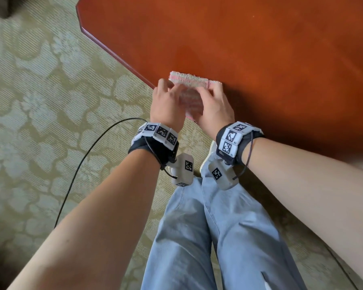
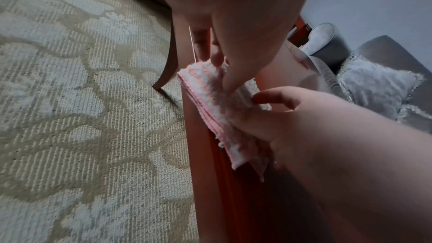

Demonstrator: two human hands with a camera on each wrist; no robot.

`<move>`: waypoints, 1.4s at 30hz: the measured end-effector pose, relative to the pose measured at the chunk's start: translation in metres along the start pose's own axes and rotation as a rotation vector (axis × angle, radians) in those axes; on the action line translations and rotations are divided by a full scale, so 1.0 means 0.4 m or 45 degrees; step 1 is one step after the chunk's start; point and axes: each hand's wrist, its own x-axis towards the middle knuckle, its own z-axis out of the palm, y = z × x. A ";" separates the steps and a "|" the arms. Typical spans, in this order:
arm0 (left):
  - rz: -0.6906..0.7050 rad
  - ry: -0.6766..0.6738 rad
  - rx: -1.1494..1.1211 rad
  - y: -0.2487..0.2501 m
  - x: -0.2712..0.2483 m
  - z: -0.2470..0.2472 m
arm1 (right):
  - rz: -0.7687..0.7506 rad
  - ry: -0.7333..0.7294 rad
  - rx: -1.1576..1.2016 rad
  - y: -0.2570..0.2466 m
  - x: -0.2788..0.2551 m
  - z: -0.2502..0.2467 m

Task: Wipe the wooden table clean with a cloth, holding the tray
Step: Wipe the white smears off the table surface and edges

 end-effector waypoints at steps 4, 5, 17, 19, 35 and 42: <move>0.026 -0.050 -0.002 -0.007 0.000 0.011 | 0.008 0.002 -0.131 -0.001 0.014 0.016; 0.035 -0.047 0.001 -0.008 0.000 0.011 | 0.009 0.012 -0.164 -0.002 0.016 0.020; -0.006 -0.117 0.035 0.013 0.034 -0.006 | -0.054 -0.050 -0.241 -0.013 0.054 -0.012; -0.027 -0.117 0.025 0.020 0.049 -0.008 | -0.084 -0.036 -0.258 -0.008 0.075 -0.025; -0.200 -0.087 0.103 0.093 0.155 -0.039 | -0.260 -0.062 -0.408 -0.002 0.235 -0.100; -0.099 0.058 0.370 0.081 0.157 -0.022 | -0.436 -0.040 -0.523 -0.014 0.261 -0.123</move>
